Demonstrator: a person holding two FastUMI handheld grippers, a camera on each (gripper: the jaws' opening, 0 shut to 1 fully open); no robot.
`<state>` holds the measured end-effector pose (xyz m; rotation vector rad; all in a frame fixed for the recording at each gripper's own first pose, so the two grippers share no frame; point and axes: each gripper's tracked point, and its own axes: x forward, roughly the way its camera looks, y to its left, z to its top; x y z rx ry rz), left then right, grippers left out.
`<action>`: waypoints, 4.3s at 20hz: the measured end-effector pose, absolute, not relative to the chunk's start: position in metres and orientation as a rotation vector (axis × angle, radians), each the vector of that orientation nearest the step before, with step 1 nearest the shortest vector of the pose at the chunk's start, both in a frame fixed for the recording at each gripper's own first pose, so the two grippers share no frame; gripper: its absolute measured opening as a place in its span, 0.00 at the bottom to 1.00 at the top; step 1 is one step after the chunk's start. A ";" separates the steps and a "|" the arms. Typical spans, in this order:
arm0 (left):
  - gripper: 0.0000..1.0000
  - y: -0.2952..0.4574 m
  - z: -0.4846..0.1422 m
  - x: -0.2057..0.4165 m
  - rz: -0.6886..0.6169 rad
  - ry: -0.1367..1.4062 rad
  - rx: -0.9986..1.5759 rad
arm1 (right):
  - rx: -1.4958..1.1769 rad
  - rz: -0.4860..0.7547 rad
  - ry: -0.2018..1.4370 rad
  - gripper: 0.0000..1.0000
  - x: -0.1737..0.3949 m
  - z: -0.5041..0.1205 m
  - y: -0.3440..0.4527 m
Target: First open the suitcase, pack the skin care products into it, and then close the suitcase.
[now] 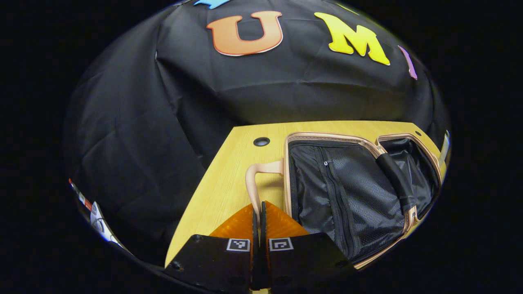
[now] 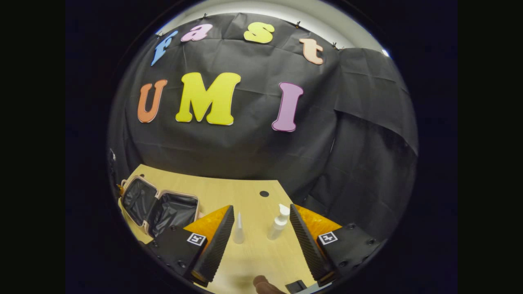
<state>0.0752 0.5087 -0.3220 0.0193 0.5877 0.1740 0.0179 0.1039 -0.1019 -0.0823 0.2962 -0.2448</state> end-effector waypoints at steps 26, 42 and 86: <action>1.00 0.290 -0.180 0.049 0.017 0.385 -0.137 | -0.105 -0.109 0.326 0.81 0.039 -0.146 0.014; 1.00 -0.094 -0.224 0.045 -0.517 0.513 -0.022 | -0.086 -0.056 0.401 0.81 0.041 -0.185 -0.108; 0.39 0.032 -0.193 -0.008 -0.201 0.616 -0.052 | 0.009 0.056 0.634 0.48 0.172 -0.334 -0.016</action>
